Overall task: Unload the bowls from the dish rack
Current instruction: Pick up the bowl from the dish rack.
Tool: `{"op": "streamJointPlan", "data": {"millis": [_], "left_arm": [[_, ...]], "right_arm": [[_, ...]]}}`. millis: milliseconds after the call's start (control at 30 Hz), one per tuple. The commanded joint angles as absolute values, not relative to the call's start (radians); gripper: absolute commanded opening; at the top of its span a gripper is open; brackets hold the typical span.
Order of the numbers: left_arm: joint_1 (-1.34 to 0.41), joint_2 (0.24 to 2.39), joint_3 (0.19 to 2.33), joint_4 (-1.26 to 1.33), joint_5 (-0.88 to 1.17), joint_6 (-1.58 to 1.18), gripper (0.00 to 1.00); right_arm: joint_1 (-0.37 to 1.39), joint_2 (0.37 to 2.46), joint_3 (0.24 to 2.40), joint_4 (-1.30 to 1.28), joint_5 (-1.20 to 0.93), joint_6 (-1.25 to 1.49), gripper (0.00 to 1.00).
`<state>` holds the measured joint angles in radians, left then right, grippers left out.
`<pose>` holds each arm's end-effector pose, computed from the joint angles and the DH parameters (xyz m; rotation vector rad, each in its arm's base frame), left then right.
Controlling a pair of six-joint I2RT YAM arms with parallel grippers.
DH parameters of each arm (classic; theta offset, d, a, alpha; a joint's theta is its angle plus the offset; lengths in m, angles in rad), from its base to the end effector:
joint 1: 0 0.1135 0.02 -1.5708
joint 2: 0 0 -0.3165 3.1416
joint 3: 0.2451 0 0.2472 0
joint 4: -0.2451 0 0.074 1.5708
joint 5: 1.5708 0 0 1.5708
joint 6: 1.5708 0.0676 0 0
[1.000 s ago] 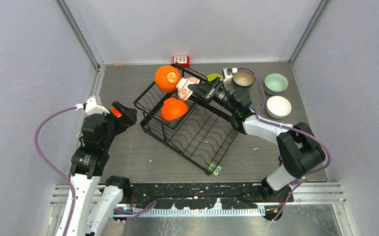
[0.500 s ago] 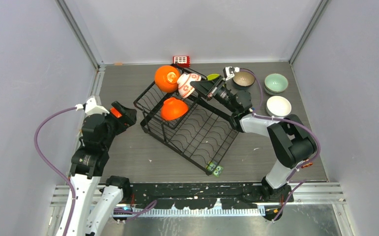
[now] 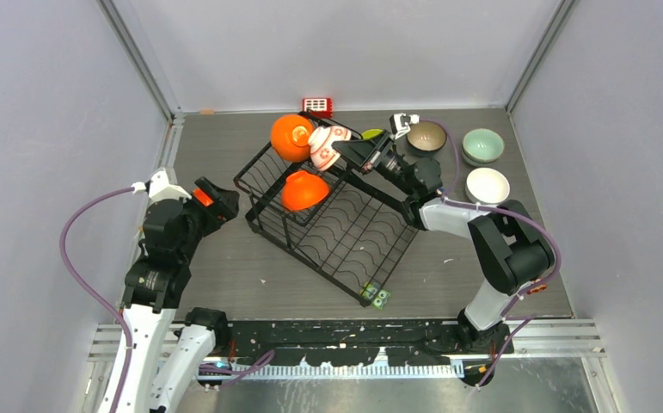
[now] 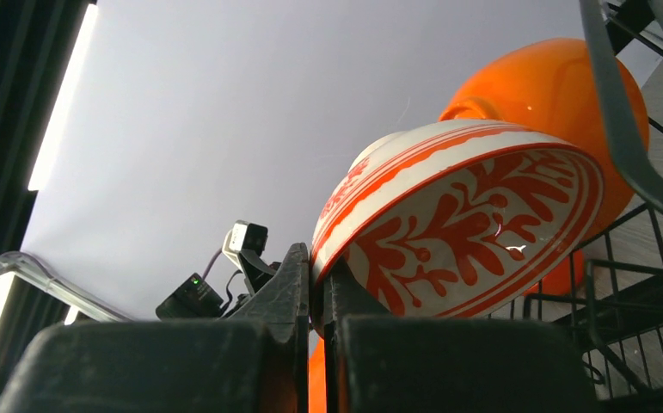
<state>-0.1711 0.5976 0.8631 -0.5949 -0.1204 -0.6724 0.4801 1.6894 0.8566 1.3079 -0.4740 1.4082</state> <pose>0.1074 -0.0103 0.3667 -0.5570 1.8416 -0.4569 0.3250 0.2040 0.3521 0.1205 1.3803 1.8927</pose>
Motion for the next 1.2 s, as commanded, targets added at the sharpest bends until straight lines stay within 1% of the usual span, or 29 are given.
{"op": "streamJointPlan", "data": {"millis": [0, 433, 733, 833, 967, 1100, 1167], "left_arm": [[-0.175, 0.594, 0.884, -0.570, -0.126, -0.663, 0.86], [-0.175, 0.591, 0.902, -0.584, -0.133, -0.656, 0.86], [-0.176, 0.602, 0.976, -0.592, -0.105, -0.675, 0.86], [-0.176, 0.613, 1.002, -0.592, -0.079, -0.679, 0.86], [-0.176, 0.623, 1.024, -0.585, -0.039, -0.706, 0.85], [-0.177, 0.635, 1.058, -0.562, -0.006, -0.731, 0.85], [-0.177, 0.649, 1.078, -0.550, 0.021, -0.733, 0.84]], "right_arm": [[0.475, 1.637, 0.934, 1.436, -0.473, 1.390, 0.01], [0.475, 1.630, 1.000, 1.436, -0.476, 1.413, 0.01], [0.475, 1.554, 1.057, 1.389, -0.533, 1.434, 0.01], [0.476, 1.495, 1.068, 1.296, -0.562, 1.393, 0.01], [0.494, 1.382, 1.100, 1.082, -0.617, 1.286, 0.01], [0.534, 1.267, 1.128, 0.848, -0.653, 1.137, 0.01], [0.563, 1.204, 1.150, 0.680, -0.659, 1.025, 0.01]]}}
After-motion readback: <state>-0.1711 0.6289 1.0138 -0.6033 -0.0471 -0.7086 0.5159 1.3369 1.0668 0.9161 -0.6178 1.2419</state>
